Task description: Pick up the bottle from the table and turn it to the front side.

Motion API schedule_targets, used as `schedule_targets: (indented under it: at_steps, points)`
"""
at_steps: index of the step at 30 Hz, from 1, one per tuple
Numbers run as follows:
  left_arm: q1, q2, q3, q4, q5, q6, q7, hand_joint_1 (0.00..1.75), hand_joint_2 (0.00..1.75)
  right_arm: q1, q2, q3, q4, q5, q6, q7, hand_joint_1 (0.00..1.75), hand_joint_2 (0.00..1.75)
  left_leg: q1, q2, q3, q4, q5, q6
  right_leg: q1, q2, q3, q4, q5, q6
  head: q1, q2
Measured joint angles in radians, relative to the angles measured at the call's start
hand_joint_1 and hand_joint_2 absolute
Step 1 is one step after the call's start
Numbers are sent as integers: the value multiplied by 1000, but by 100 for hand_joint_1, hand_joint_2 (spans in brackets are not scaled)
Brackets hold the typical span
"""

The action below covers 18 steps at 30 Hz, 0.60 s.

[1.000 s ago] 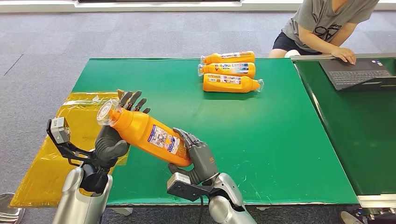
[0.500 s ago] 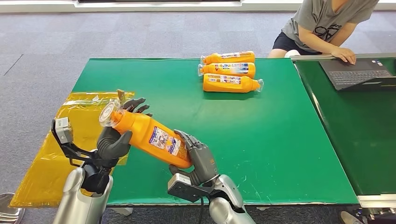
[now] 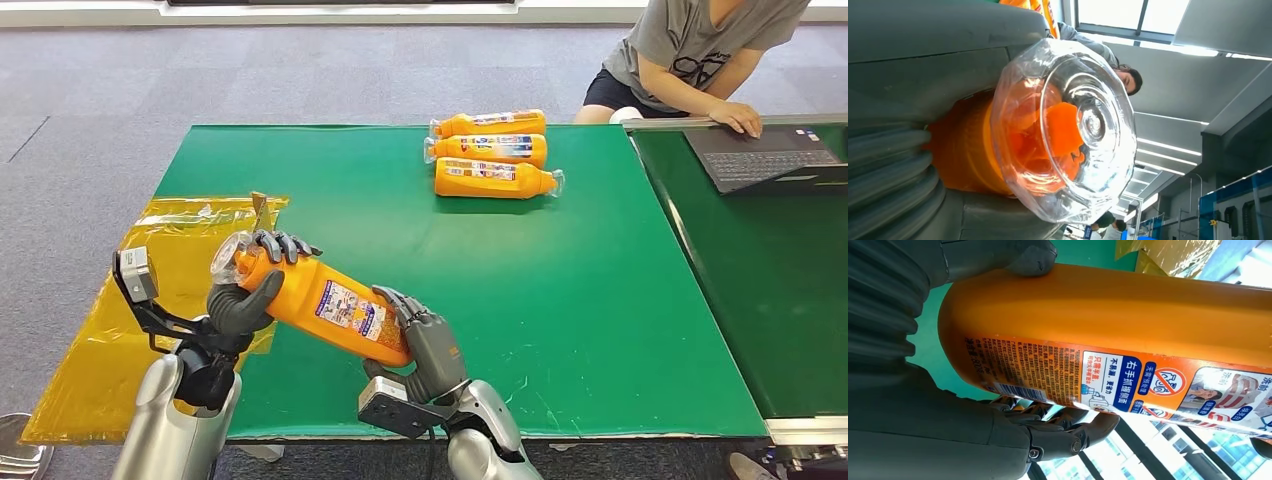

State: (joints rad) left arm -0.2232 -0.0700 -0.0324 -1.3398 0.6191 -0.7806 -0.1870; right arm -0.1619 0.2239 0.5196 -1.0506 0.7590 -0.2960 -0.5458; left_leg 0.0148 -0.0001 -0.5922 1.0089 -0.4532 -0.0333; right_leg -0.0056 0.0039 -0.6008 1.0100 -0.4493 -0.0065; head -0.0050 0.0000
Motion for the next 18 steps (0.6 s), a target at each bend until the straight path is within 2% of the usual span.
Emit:
schedule_targets:
  at_steps: [18]
  points:
    - [3,6,0,2,0,17,6,175,175,-3,1,0,18,-8,2,-4,174,175,0,0,0,0,0,0,0,0,0,0,0,0,0,0]
